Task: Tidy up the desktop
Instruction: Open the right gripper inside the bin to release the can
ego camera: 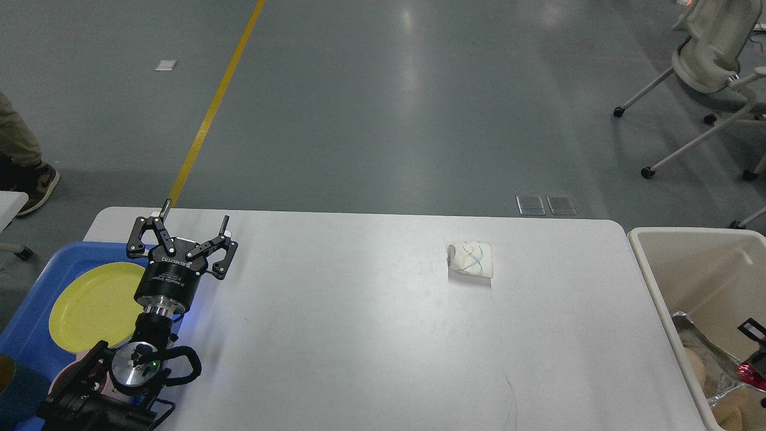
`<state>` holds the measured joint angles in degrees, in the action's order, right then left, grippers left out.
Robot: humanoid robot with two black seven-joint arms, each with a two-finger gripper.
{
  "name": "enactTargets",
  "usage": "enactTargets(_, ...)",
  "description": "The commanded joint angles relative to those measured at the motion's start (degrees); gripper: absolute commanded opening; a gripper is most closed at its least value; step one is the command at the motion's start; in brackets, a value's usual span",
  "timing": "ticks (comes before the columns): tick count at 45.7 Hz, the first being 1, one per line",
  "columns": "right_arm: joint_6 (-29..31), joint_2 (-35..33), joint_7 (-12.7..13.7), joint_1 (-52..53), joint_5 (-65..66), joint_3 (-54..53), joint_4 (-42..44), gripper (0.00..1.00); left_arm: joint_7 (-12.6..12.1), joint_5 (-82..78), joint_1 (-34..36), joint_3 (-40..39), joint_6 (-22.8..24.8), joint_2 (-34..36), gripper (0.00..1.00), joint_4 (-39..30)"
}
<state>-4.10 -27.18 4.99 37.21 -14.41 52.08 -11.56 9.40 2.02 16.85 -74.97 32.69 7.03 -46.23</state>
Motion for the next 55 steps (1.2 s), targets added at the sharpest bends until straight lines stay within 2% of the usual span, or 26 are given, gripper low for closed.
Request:
enactTargets(1,-0.3,2.7,-0.1,-2.4,0.0,-3.1,4.4,0.0,0.0,0.0,0.0,0.0,0.0,0.0,0.96,0.0)
enactTargets(46,-2.3,6.9,-0.1,-5.6,0.0,-3.4,4.8,0.0,0.0,0.0,0.0,0.0,0.0,0.0,0.96,0.0)
enactTargets(47,-2.3,6.9,-0.1,-5.6,0.0,-3.4,4.8,0.07,0.0,0.0,0.0,0.0,0.0,0.0,0.96,0.0)
enactTargets(50,-2.3,6.9,-0.1,-5.6,0.0,-3.1,4.8,0.46,0.0,0.0,0.0,0.0,0.0,0.0,0.96,0.0)
enactTargets(52,-2.3,6.8,-0.1,-5.6,0.0,-2.9,4.8,0.66,0.0,0.0,0.0,0.0,0.0,0.0,0.96,0.0)
enactTargets(55,-2.4,6.6,-0.1,-5.6,0.0,-2.7,4.8,0.89,0.0,0.0,0.0,0.0,0.0,0.0,0.96,0.0)
